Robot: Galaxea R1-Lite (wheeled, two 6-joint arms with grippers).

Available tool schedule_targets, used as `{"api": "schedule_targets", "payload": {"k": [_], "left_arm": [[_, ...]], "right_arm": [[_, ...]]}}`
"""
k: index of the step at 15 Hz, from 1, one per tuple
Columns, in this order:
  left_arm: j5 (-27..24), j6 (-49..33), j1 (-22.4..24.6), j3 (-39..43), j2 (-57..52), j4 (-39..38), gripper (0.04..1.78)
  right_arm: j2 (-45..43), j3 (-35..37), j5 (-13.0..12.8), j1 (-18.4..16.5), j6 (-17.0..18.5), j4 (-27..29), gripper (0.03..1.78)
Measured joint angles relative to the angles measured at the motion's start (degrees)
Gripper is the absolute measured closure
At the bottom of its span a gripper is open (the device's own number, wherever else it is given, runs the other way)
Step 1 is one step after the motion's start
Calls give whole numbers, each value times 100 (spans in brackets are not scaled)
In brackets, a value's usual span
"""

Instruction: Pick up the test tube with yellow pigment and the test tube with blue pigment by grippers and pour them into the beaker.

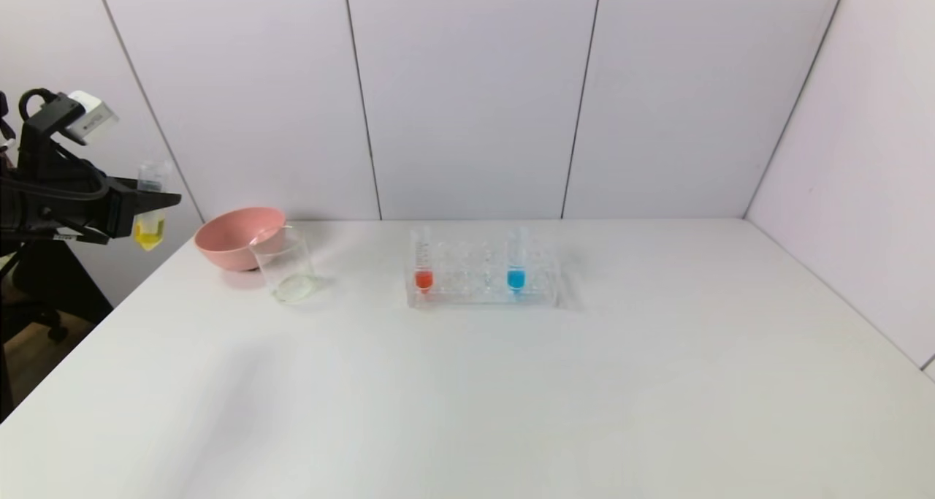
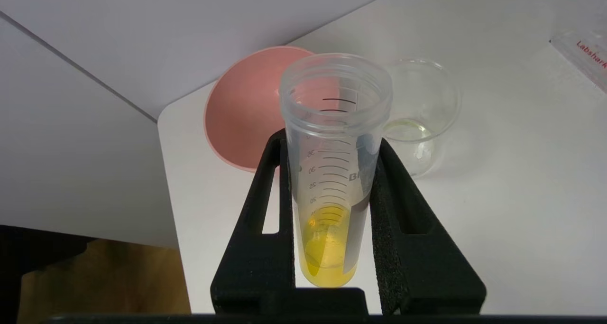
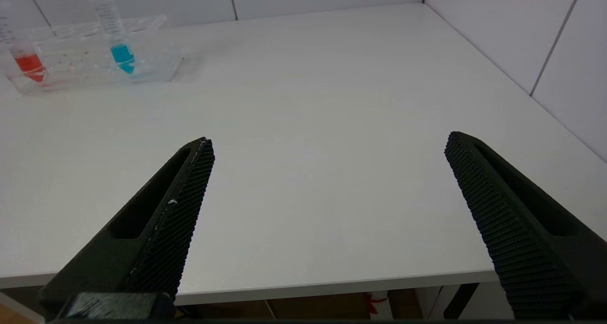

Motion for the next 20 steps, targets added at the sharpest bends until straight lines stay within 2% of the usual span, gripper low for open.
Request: {"api": "schedule_targets", "payload": {"k": [4,8,15,18,20], "left_arm": [[-41,544,-87,-243,187,74,135],[-88,1566,-196,-874,488,752,135],[-52,3907,-213,-2964,1209,2932,135],[41,4452,-210,-3466,1510,3651,135],[234,4709,-207,-3907,1657,4446,135]], "right_arm": [[0,0,0,-2,0,-2,4],[0,0,0,-2,0,0,4],[0,0,0,-5,0,0,4],[0,0,0,-5,2,0,4],[0,0,0,0,0,0,4]]}}
